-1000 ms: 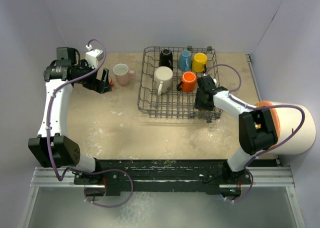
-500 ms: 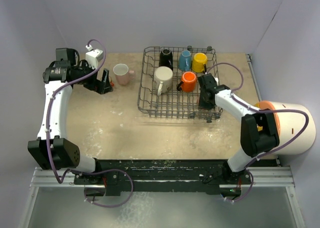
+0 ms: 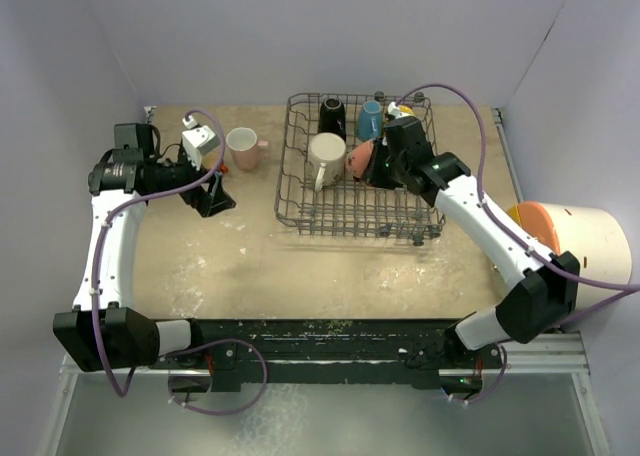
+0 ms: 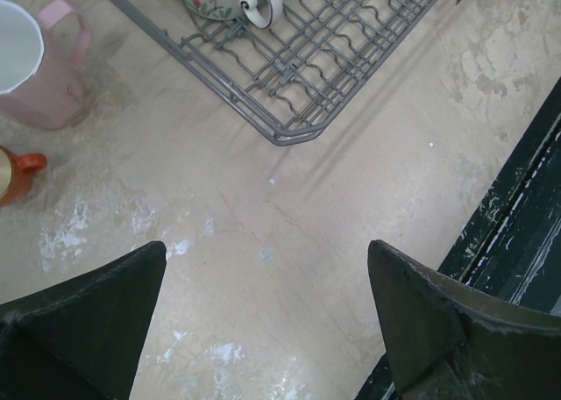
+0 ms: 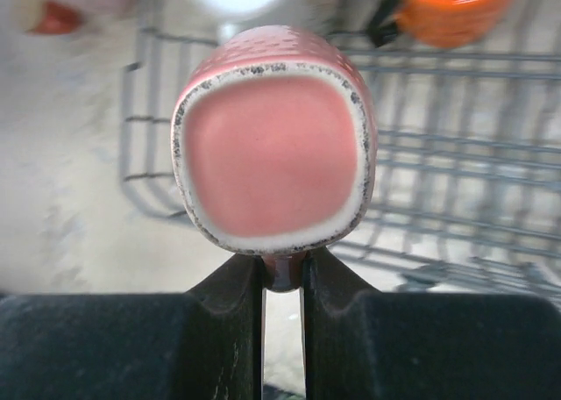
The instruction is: Unload the cups from the dish rack
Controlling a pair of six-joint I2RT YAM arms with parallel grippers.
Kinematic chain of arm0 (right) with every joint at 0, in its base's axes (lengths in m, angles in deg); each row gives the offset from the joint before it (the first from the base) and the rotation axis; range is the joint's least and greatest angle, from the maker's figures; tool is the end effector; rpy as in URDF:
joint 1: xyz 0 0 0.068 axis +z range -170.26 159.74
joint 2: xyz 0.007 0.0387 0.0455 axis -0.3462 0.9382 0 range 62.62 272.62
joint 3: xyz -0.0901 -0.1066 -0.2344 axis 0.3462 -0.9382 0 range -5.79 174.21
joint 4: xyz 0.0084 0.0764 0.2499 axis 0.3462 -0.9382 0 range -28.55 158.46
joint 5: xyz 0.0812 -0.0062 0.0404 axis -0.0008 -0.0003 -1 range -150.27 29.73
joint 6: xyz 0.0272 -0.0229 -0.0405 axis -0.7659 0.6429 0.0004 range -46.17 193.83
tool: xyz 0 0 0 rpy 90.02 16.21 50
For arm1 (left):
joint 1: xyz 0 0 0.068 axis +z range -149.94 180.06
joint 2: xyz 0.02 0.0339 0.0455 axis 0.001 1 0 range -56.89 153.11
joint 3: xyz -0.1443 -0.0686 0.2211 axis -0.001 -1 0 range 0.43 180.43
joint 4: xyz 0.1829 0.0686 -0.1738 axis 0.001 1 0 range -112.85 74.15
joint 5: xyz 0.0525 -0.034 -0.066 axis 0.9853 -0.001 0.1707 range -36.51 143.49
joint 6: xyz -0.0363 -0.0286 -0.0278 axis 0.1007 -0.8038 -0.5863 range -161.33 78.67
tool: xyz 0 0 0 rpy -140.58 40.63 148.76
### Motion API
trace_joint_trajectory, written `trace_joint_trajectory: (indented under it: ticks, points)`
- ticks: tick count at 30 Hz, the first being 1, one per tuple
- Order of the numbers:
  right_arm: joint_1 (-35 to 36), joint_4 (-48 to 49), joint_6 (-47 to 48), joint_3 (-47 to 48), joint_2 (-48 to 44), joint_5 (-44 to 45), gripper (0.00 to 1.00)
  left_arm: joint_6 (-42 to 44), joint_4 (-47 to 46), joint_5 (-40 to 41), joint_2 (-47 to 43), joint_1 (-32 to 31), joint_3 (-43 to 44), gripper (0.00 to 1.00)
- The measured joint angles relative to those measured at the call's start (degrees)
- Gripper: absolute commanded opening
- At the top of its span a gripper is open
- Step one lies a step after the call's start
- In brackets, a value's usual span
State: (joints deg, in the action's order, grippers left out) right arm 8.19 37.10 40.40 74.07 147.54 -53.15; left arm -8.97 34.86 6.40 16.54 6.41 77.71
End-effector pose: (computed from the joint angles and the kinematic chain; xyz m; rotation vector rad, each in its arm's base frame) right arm 0.2957 0.1551 0.3497 0.1676 2.2338 0.4619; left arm 0.2444 0.0010 0.3635 0.8037 2.0834 -0.6697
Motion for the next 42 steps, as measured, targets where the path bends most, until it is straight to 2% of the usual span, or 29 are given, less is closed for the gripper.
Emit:
trace_joint_trajectory:
  ticks: [5,10,16,22,29,35,40,42]
  points:
    - [4.35,6.16,-6.36,-1.42,-2.99,-11.19,0.00,1.36,-1.97,-3.48,-1.29,0.00,-0.68,0.99]
    - [8.41,25.77,-17.46,-11.91,-4.96,-26.12,0.00,1.46,-2.19,-6.73,-1.22,0.00,-0.68,0.99]
    - [13.73,47.10,-31.76,-19.37,-1.79,-36.13,0.00,1.81,-0.48,-11.54,-1.46,0.00,-0.63,0.99]
    - [17.64,65.70,-41.99,-19.89,1.86,-39.32,0.00,1.33,0.98,-15.26,-3.50,0.00,0.37,1.00]
    - [19.71,81.81,-51.19,-22.08,4.85,-39.69,0.00,1.09,1.55,-18.27,-6.88,0.20,2.89,0.89]
    - [21.27,91.32,-56.33,-26.97,5.33,-38.64,0.00,-0.44,0.74,-21.38,-9.77,0.28,3.23,0.84]
    - [21.77,93.77,-57.92,-28.98,3.98,-37.59,0.00,-1.49,0.61,-24.00,-9.44,0.26,4.44,0.66]
    - [21.77,94.07,-58.14,-29.46,2.99,-37.05,0.00,-1.73,0.59,-24.94,-8.92,0.26,4.98,0.65]
